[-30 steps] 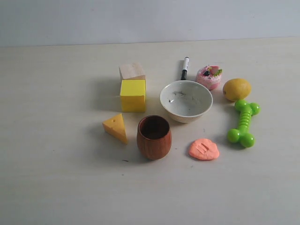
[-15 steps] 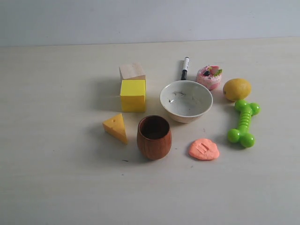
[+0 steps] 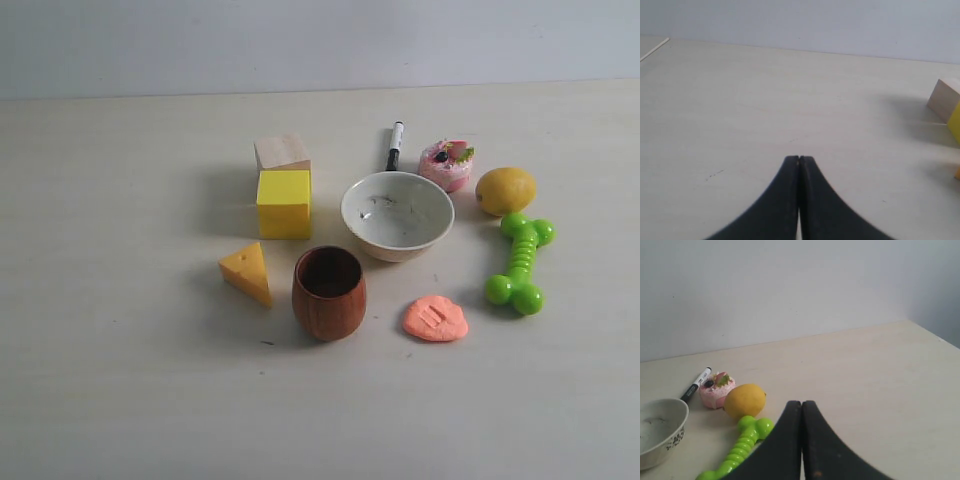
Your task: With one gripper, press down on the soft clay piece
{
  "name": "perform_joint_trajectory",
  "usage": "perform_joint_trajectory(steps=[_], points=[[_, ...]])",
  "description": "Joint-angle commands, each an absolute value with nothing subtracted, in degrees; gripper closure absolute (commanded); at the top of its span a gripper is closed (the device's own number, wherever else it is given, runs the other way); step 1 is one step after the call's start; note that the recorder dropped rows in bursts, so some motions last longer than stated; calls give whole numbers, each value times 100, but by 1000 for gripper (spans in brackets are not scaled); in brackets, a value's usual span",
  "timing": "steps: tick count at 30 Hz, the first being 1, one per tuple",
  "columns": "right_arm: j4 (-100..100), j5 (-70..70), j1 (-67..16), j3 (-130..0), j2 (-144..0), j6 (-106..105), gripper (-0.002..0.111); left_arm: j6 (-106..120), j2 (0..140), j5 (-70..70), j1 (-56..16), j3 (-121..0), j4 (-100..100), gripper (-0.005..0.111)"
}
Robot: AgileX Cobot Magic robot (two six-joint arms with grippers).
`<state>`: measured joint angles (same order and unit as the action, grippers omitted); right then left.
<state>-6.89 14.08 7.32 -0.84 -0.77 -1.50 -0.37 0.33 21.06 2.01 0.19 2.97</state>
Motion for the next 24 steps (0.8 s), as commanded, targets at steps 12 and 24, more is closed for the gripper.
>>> perform_joint_trajectory(steps=[12,24], points=[[-653,1667,768,0,0,-405,108,-59,0,2046,173,0,334,107],[-644,1945,768,0,0,-405,108,-59,0,2046,173,0,334,107]])
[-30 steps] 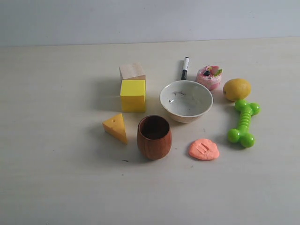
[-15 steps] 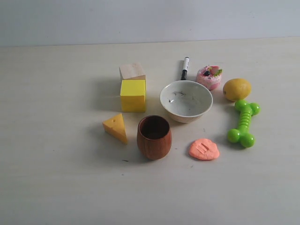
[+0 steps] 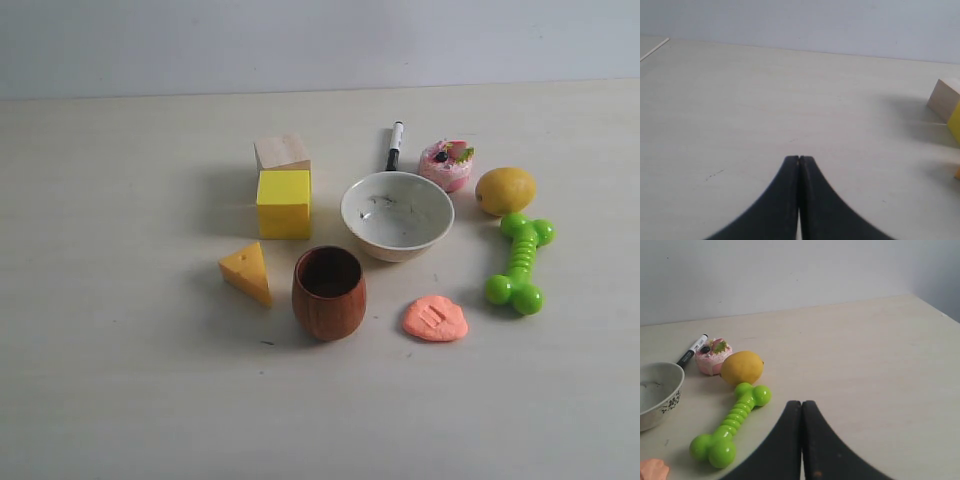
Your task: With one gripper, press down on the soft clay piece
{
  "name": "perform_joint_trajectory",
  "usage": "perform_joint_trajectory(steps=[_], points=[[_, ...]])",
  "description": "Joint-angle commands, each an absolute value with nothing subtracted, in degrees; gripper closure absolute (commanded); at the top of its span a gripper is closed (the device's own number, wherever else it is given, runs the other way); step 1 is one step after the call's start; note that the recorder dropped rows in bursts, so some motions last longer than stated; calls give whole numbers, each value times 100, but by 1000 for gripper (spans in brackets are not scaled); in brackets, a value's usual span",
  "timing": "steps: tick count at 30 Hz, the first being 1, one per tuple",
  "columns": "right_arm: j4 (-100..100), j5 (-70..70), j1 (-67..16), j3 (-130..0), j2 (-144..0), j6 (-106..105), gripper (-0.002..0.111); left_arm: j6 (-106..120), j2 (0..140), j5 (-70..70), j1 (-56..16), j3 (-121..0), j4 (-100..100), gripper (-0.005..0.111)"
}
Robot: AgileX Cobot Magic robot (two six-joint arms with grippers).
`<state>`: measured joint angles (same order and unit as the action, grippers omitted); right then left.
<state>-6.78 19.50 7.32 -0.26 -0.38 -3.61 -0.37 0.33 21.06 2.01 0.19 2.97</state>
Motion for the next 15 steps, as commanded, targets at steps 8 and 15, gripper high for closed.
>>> perform_joint_trajectory(steps=[8,15], points=[[-715,1945,768,0,0,-395,108,-59,0,2046,173,0,334,107],[-715,1945,768,0,0,-383,108,-59,0,2046,173,0,334,107]])
